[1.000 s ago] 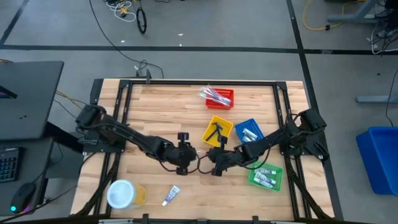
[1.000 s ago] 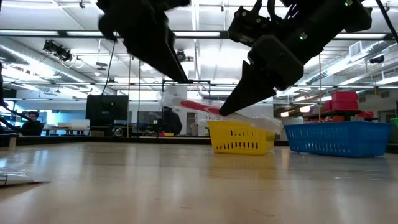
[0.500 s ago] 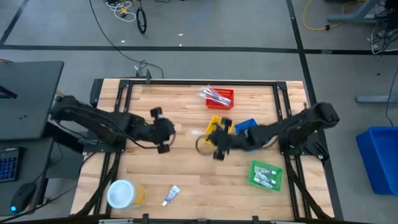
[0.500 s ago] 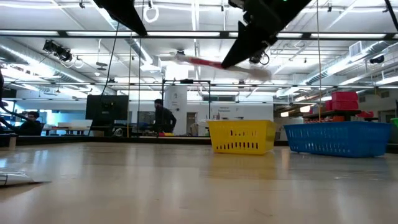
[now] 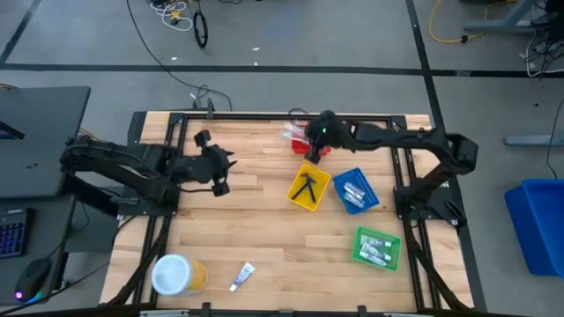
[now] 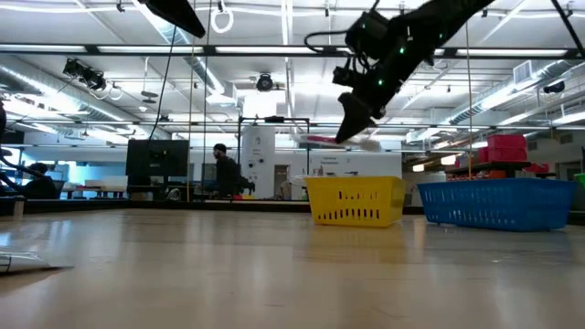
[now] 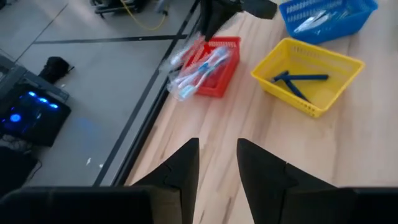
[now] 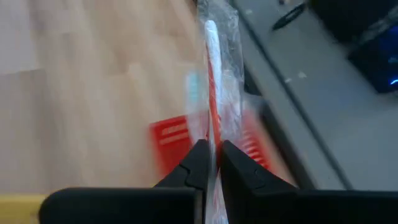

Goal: Pick & Place Travel size toiletries
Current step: Put the orange toothbrush into the red bin, then put the toothpaste into the green bin

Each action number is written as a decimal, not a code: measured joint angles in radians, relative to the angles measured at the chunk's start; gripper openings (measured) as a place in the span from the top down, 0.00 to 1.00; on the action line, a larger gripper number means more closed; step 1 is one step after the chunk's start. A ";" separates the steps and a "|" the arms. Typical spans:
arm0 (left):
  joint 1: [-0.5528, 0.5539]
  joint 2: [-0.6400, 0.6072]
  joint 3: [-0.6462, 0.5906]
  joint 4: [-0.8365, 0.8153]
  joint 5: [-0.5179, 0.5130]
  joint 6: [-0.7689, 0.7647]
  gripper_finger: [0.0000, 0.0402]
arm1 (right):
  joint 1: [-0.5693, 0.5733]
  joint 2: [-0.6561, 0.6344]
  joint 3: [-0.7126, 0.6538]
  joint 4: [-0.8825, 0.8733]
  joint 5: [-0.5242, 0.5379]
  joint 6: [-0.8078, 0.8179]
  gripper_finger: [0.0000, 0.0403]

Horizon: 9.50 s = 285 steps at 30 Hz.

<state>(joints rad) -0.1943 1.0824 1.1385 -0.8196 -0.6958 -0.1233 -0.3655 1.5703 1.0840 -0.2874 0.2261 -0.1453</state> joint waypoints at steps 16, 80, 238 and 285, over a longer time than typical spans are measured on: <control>0.061 0.001 0.000 0.002 0.011 0.008 0.71 | -0.197 0.188 -0.031 0.143 -0.204 -0.107 0.93; -0.192 0.305 -0.272 0.809 0.825 -0.120 0.70 | 0.569 -0.099 -0.031 0.091 -0.202 0.352 0.54; -0.266 0.920 0.386 0.167 0.397 -0.357 0.88 | 0.865 0.252 -0.031 0.374 0.140 -0.196 0.65; -0.266 0.919 0.385 0.213 0.400 -0.355 0.88 | 0.865 0.251 -0.031 0.270 0.109 -0.176 0.98</control>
<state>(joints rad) -0.4599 2.0010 1.5234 -0.6065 -0.2960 -0.4784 0.4998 1.8217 1.0534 -0.0177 0.3347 -0.3218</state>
